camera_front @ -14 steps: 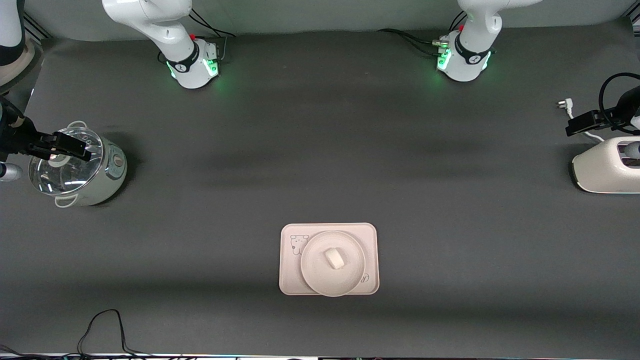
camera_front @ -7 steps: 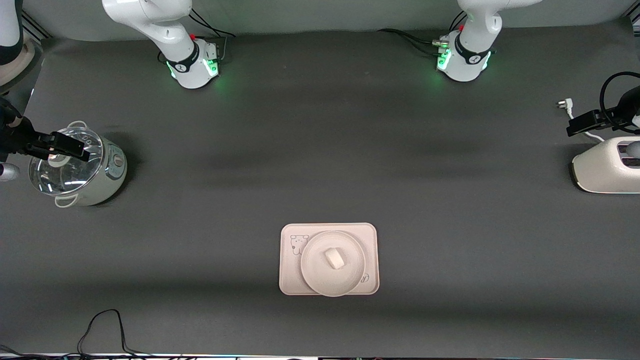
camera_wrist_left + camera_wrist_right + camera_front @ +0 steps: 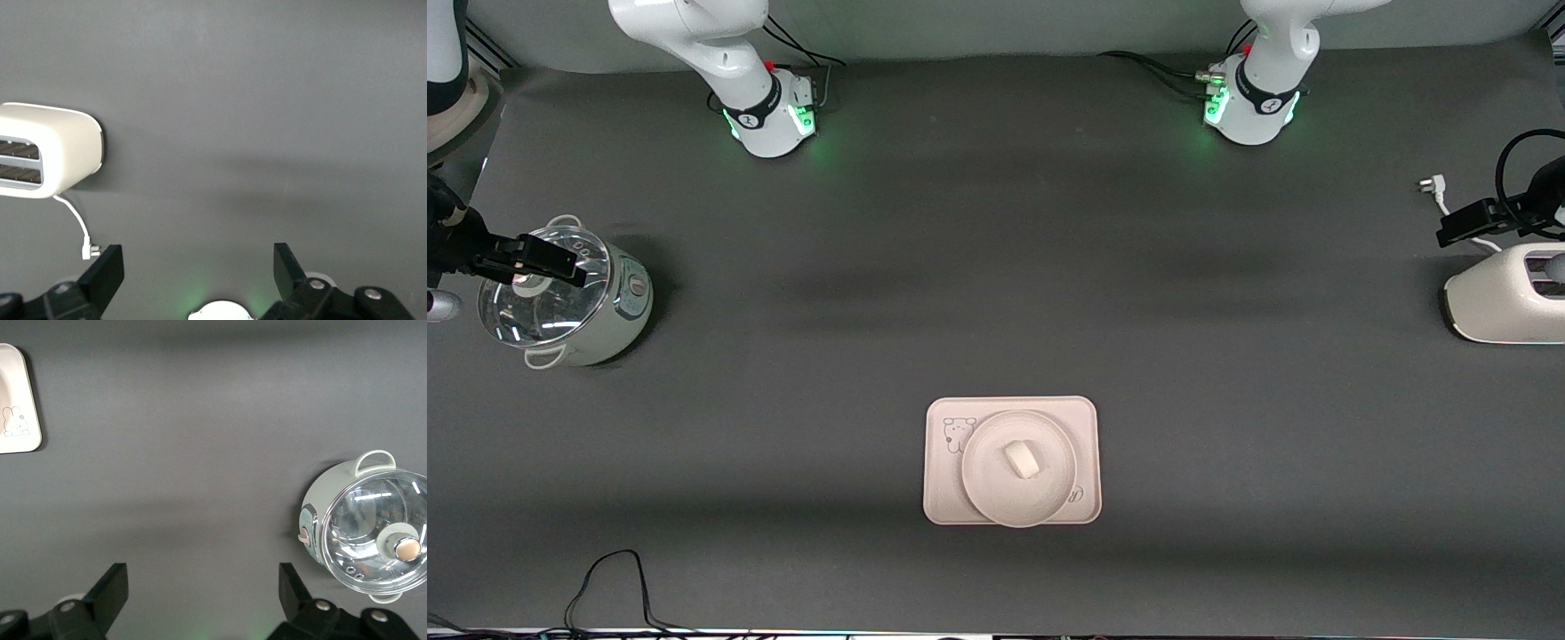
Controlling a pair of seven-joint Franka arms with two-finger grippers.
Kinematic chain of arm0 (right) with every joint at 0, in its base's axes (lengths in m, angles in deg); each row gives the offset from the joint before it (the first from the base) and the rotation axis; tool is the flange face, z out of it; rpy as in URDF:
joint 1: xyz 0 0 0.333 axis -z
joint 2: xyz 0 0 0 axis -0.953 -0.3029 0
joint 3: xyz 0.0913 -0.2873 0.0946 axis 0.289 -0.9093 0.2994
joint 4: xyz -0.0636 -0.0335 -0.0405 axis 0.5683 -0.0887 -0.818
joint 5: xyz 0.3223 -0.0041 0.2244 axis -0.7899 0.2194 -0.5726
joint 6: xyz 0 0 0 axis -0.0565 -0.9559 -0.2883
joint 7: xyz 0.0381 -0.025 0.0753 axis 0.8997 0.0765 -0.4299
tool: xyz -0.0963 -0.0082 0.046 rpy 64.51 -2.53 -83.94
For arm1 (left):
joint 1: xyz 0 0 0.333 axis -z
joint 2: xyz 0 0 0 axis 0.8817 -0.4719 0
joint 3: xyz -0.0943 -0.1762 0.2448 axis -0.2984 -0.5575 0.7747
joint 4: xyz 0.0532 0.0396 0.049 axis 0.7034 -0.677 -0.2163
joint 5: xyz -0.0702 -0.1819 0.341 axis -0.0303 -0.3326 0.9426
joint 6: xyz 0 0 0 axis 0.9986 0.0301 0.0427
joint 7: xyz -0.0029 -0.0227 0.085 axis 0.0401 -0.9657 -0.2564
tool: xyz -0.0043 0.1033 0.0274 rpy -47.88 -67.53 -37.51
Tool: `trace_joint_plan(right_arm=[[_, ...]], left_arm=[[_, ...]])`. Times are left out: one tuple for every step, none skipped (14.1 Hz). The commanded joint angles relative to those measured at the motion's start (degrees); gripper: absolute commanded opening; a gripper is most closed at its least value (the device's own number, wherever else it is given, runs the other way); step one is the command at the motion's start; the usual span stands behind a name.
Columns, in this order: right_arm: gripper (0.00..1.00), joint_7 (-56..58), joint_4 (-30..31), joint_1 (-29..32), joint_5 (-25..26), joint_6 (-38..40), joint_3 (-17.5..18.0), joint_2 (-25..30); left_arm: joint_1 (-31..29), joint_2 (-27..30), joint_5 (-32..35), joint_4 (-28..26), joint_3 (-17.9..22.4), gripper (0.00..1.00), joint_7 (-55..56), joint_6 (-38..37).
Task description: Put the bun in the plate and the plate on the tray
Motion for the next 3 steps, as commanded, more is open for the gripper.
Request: trace_joint_plan(right_arm=[[1.0,0.6,-0.2,-0.3,1.0,0.1,-0.1,0.3],[1.0,0.5,-0.2,-0.3,1.0,0.1,-0.1,0.3],[1.0,0.6,-0.2,-0.3,1.0,0.2,-0.1,0.3]], left_arm=[[0.4,0.7,-0.5,-0.5,0.2,1.0,0.7,1.9],[0.2,0.7,-0.6,-0.4,0.2,1.0,0.4,2.1],[0.2,0.7,-1.4,-0.3,0.2,1.0,0.4,2.1]])
